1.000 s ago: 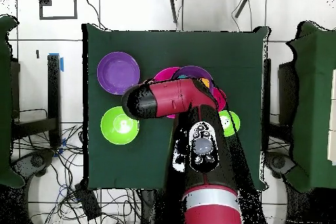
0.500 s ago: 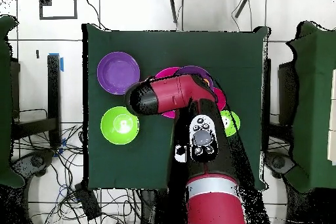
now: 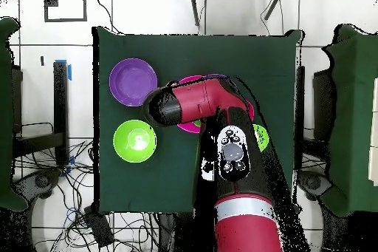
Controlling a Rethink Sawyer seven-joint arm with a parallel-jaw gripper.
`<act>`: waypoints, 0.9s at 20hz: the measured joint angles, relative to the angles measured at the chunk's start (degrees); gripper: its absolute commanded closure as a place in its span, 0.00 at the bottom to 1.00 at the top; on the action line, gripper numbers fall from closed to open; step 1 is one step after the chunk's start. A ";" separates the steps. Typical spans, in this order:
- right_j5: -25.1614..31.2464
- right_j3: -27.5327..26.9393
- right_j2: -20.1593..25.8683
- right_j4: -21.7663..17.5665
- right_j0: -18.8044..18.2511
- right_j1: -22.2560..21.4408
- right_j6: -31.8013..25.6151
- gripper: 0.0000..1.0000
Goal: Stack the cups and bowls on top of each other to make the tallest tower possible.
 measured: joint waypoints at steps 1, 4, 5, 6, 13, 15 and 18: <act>0.00 -0.03 0.08 -0.11 -0.01 0.00 0.00 0.00; 0.00 -0.06 0.45 -0.62 -0.08 0.01 0.00 0.00; 0.00 -0.07 0.52 -0.75 -0.09 0.01 0.00 0.00; 0.00 -0.06 0.64 -0.95 -0.09 0.00 0.00 0.00; 0.00 -0.06 1.29 -1.53 -0.09 -0.01 0.00 0.00; 0.00 -0.06 1.41 -1.59 -0.09 -0.01 0.00 0.00; -0.01 -0.05 1.43 -1.62 -0.09 -0.01 0.00 0.00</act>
